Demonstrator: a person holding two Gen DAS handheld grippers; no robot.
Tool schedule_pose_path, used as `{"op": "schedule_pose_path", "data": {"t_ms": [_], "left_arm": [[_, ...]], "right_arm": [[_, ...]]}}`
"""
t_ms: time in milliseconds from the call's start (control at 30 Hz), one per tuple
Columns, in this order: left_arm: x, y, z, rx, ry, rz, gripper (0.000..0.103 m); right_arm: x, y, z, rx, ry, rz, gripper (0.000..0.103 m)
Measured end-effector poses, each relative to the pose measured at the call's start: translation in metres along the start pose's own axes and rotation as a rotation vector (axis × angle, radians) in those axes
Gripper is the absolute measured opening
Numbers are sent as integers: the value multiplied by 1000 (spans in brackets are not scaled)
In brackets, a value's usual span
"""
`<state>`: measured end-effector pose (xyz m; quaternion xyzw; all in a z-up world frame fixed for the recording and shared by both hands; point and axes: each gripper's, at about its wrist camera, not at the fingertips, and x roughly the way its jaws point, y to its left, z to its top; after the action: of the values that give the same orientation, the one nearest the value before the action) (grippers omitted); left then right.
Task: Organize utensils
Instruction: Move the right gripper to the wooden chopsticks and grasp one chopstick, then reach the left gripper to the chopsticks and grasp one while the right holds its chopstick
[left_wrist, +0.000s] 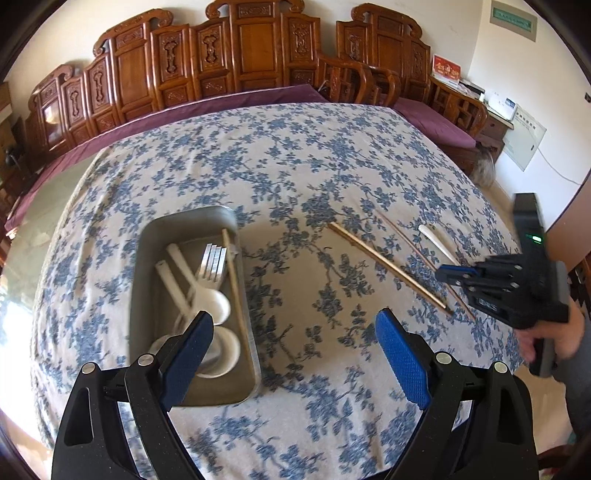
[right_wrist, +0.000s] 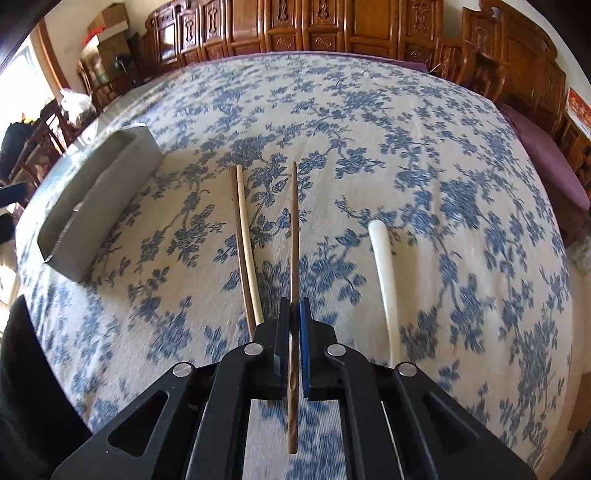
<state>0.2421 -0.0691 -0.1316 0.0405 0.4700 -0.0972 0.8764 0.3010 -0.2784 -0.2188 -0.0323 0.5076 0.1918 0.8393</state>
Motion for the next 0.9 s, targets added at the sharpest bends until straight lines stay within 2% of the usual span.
{"op": "schedule_pose_path", "data": {"t_ms": [233, 567, 900], "left_arm": [[38, -37, 13, 19, 38, -6, 86], [100, -79, 24, -4, 117, -13, 86], [138, -95, 27, -19, 189, 71, 86]], "right_arm": [[-28, -20, -19, 54, -39, 2, 6], [-45, -42, -38, 100, -70, 5, 6], [-53, -52, -43, 135, -102, 42, 6]]}}
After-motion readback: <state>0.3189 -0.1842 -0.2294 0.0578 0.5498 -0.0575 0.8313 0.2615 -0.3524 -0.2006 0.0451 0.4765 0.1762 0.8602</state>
